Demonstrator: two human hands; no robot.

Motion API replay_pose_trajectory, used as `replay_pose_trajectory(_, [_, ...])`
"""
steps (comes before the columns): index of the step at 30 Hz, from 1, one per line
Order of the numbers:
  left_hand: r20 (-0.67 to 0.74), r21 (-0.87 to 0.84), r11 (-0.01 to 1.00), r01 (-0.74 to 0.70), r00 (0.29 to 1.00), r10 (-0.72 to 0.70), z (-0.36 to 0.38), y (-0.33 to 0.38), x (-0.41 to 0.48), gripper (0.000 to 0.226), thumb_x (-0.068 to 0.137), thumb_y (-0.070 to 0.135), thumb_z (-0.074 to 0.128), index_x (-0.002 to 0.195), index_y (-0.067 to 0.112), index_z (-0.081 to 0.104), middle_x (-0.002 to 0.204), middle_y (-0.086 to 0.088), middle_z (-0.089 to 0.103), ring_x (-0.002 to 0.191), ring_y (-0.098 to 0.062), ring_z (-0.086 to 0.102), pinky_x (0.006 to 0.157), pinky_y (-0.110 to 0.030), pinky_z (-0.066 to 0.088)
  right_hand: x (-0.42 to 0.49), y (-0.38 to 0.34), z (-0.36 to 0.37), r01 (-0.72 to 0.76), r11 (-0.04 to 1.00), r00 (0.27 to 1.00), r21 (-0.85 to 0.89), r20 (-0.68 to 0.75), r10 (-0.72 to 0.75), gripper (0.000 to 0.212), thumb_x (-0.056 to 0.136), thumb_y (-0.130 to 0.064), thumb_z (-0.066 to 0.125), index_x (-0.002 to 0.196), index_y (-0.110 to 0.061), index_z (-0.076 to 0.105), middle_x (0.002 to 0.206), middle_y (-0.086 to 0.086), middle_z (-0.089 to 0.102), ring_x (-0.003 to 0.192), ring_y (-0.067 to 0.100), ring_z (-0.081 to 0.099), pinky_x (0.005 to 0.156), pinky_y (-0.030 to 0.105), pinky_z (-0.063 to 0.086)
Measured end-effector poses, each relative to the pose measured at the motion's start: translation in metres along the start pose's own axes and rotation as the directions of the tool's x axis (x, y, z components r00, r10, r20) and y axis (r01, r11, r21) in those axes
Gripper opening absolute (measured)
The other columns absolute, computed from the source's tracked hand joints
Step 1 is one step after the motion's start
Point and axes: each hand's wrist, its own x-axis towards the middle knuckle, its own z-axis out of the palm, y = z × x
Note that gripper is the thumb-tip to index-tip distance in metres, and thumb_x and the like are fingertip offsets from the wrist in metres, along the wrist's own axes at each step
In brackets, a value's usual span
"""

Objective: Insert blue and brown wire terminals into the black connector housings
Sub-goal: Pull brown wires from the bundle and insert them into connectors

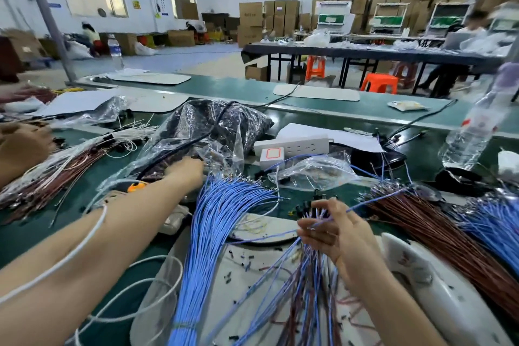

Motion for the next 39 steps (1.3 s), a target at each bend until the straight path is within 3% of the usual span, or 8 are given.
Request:
replay_pose_trajectory(4, [-0.062,-0.069,0.998,0.007,0.998,-0.011,0.003,0.005,0.013,0.042,0.091,0.002,0.044,0.133,0.010,0.047,0.130,-0.015,0.051,0.115,-0.032,0.054,0.096,-0.044,0.046,-0.003,0.017,-0.007,0.201,0.938,0.979,-0.283,0.015,-0.206,0.022,0.093,-0.020,0.055,0.074,-0.015,0.066,0.061,0.009,0.046,0.044,0.011,0.045,0.042,0.020,0.036])
replay_pose_trajectory(9, [-0.093,-0.331,0.934,0.133,0.981,-0.173,0.009,0.013,0.019,0.066,0.097,0.003,0.036,0.152,0.029,0.010,0.149,-0.021,0.029,0.122,-0.037,0.048,0.098,-0.043,0.044,-0.008,0.017,-0.004,0.128,0.985,0.992,-0.119,0.005,-0.128,0.044,0.098,-0.036,0.039,0.088,-0.002,0.064,0.069,0.020,0.068,0.050,0.026,0.063,0.048,0.031,0.054])
replay_pose_trajectory(12, [-0.233,-0.488,0.870,0.071,0.950,-0.208,0.010,0.022,0.028,0.031,0.098,0.020,0.050,0.118,-0.004,0.051,0.124,-0.027,0.055,0.105,-0.036,0.057,0.085,-0.043,0.046,-0.006,0.017,-0.009,0.176,0.963,0.980,-0.203,-0.052,-0.190,0.030,0.091,-0.031,0.057,0.078,-0.004,0.056,0.058,0.013,0.059,0.045,0.018,0.056,0.047,0.023,0.049])
replay_pose_trajectory(15, [-0.214,-0.430,0.903,0.016,0.970,-0.119,0.006,0.024,0.031,0.023,0.098,0.010,0.046,0.080,-0.001,0.056,0.096,-0.020,0.063,0.077,-0.028,0.057,0.066,-0.038,0.045,-0.004,0.020,-0.013,0.237,0.889,0.950,-0.393,-0.096,-0.296,0.036,0.085,-0.027,0.067,0.066,-0.013,0.040,0.058,0.008,0.036,0.045,0.011,0.033,0.044,0.016,0.031])
replay_pose_trajectory(21, [-0.167,-0.380,0.923,-0.062,0.986,-0.002,0.008,0.016,0.038,0.038,0.087,-0.018,0.032,0.096,0.000,0.064,0.098,-0.020,0.065,0.077,-0.028,0.061,0.071,-0.037,0.055,0.000,0.021,-0.011,0.151,0.971,0.980,-0.184,-0.104,-0.172,0.024,0.097,-0.021,0.051,0.080,-0.007,0.042,0.062,0.012,0.066,0.044,0.024,0.062,0.038,0.024,0.045])
replay_pose_trajectory(32, [-0.084,0.037,0.983,-0.181,0.979,0.183,-0.031,0.008,0.025,0.013,0.088,-0.001,0.053,0.076,0.001,0.056,0.066,-0.004,0.048,0.062,-0.017,0.054,0.059,-0.027,0.047,-0.001,0.019,-0.016,0.167,0.975,0.984,-0.147,-0.041,-0.175,0.008,0.097,0.000,0.045,0.094,-0.004,0.051,0.070,0.015,0.070,0.056,0.023,0.067,0.049,0.023,0.053])
replay_pose_trajectory(36, [-0.289,0.303,0.922,-0.242,0.898,0.331,-0.067,0.030,-0.008,0.008,0.086,-0.008,0.054,0.088,-0.002,0.058,0.076,-0.007,0.041,0.067,-0.021,0.052,0.069,-0.033,0.054,-0.004,0.016,-0.014,0.229,0.957,0.973,-0.178,0.022,-0.229,0.017,0.089,0.007,0.056,0.099,-0.007,0.055,0.075,0.012,0.071,0.069,0.025,0.070,0.059,0.022,0.055])
replay_pose_trajectory(39, [-0.539,0.095,0.909,-0.405,0.747,0.389,-0.092,0.055,-0.037,0.014,0.088,-0.003,0.056,0.101,-0.001,0.062,0.088,-0.012,0.045,0.063,-0.016,0.047,0.063,-0.021,0.049,-0.004,0.017,-0.014,0.304,0.910,0.951,-0.283,0.027,-0.309,0.025,0.091,0.011,0.052,0.097,-0.012,0.060,0.077,0.006,0.072,0.068,0.017,0.069,0.064,0.020,0.055])
